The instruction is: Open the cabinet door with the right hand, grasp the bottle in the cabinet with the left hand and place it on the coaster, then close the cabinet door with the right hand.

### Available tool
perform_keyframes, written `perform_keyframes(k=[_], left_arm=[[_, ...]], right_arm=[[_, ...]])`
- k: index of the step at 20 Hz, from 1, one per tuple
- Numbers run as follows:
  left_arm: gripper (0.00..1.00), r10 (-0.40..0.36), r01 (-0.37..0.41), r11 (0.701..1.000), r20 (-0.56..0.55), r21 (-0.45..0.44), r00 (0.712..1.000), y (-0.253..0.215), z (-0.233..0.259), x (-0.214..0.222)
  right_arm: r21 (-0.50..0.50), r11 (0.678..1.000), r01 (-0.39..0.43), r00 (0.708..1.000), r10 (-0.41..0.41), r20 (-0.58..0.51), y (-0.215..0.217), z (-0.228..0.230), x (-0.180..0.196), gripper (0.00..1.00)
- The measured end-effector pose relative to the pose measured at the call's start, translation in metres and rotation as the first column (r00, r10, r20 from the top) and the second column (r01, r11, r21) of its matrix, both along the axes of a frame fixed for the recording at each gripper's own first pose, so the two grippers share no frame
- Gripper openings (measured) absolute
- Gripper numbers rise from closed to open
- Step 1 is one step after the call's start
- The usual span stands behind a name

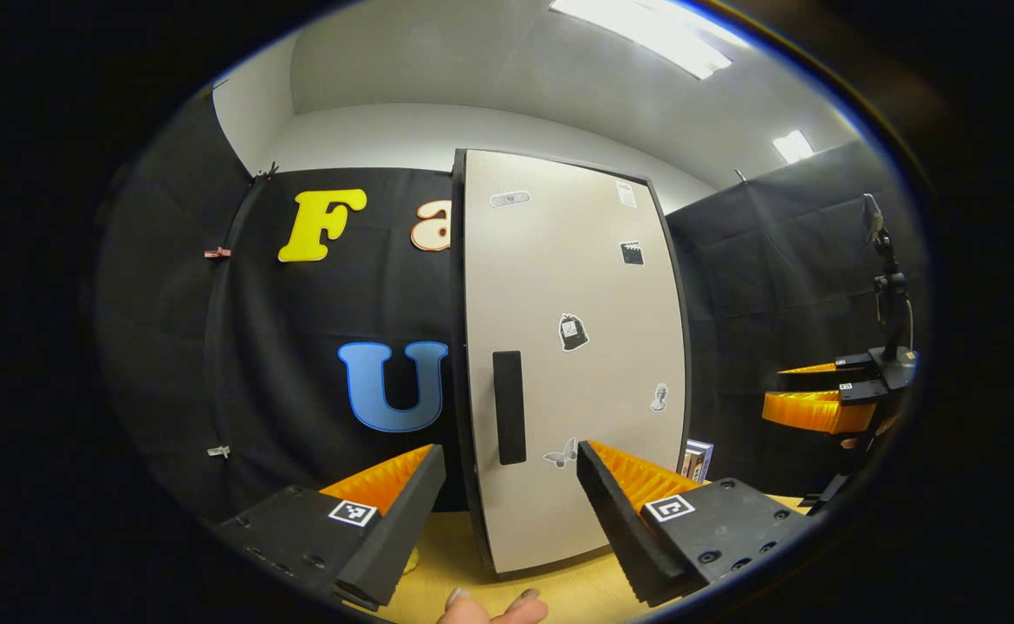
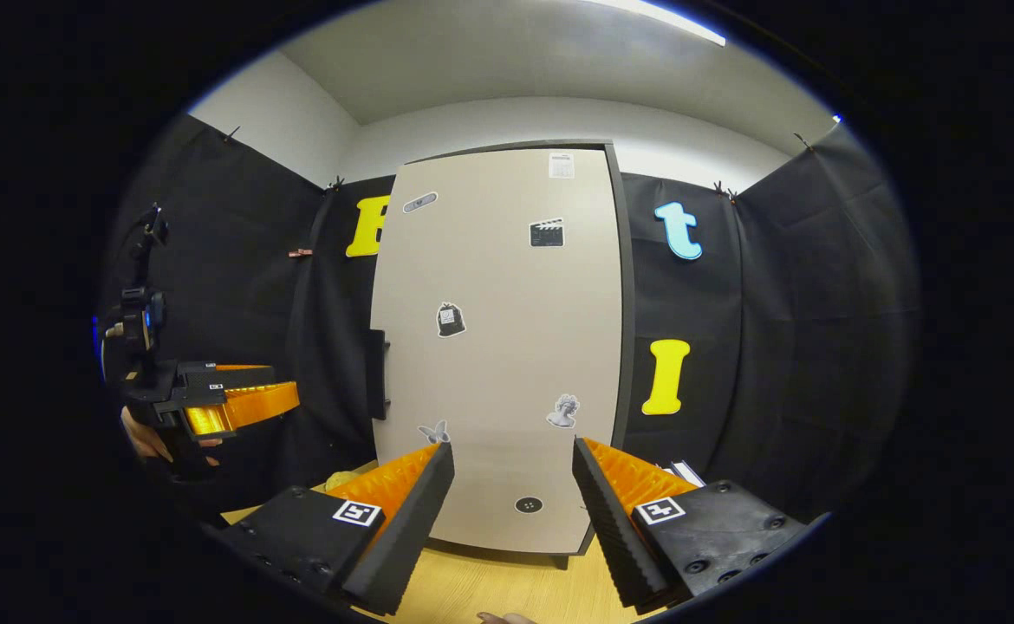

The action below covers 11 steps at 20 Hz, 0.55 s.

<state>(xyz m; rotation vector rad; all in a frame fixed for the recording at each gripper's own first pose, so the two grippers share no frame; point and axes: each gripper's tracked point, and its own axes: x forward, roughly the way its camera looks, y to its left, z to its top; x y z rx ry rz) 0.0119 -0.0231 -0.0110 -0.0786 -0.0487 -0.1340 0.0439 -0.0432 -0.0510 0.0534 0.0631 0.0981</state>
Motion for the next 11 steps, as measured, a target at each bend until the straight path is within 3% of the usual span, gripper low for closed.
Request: perform_keyframes(k=[11], left_arm=[[0.96, -0.004, 0.003, 0.999, 0.028, 0.035, 1.000, -0.0074, 0.0091, -0.0026]], right_arm=[[-0.010, 1.000, 0.004, 1.000, -0.004, -0.003, 0.0028, 0.0002, -0.0060, 0.92]])
